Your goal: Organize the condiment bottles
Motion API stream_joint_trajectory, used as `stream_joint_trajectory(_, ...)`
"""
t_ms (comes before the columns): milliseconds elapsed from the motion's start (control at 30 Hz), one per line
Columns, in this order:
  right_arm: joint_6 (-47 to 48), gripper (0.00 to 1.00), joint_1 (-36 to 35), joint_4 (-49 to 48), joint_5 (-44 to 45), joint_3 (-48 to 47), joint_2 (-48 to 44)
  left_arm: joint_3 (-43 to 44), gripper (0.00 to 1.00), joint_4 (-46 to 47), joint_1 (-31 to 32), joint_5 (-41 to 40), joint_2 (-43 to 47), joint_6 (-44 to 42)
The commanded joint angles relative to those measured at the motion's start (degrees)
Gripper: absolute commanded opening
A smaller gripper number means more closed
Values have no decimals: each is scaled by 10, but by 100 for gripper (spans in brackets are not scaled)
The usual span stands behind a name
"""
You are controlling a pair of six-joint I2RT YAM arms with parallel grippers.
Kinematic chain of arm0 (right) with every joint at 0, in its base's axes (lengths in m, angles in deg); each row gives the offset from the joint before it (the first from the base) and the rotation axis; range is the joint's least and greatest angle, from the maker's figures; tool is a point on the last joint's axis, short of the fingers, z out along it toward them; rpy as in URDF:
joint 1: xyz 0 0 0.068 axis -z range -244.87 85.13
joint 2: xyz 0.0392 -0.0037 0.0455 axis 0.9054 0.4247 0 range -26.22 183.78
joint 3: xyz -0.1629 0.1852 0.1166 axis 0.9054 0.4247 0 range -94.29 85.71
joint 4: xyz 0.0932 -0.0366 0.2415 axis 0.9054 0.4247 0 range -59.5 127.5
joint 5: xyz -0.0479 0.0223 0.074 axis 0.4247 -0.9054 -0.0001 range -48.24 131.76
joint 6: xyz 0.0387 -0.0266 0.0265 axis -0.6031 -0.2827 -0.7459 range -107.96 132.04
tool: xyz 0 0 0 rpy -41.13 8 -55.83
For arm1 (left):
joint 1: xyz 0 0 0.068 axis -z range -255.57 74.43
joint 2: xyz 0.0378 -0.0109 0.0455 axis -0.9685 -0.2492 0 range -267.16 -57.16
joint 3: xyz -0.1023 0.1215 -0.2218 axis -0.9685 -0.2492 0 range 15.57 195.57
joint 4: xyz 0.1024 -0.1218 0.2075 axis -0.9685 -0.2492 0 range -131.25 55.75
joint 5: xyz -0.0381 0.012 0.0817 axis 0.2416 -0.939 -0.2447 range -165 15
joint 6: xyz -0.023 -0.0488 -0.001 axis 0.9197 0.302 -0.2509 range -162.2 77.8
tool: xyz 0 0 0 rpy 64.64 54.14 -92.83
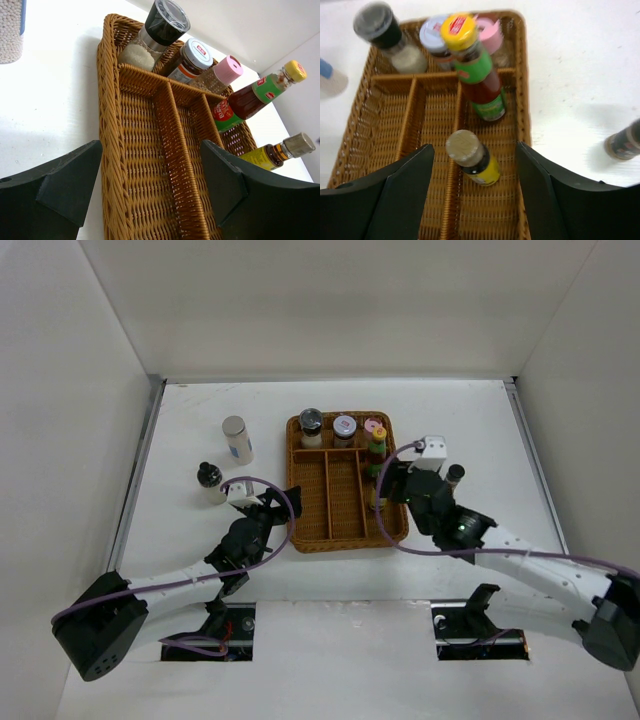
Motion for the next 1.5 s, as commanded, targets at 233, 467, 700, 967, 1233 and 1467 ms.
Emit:
stream_joint_trajectory(233, -47, 64, 257, -5, 11, 69, -49, 10, 79, 33, 0, 6, -6, 7)
stream_joint_trajectory(467, -24, 80, 318, -52, 1, 46, 61, 9, 79, 33, 2, 6, -4, 8)
stream_joint_trajectory(700, -24, 64, 337, -92, -20, 23, 136, 9, 79, 33, 2, 7, -4, 9)
stream_joint_trajectory(967, 7, 35, 300, -101, 54, 35, 74, 10, 79, 33, 3, 7, -8, 11)
stream_joint_trajectory(1233, 41, 33, 100, 69, 156, -54, -152, 10, 79, 33, 1, 9, -6, 13)
stream_joint_trajectory(1467, 119, 33, -75, 31, 141, -214, 3, 6, 79, 30, -2, 6, 5, 13)
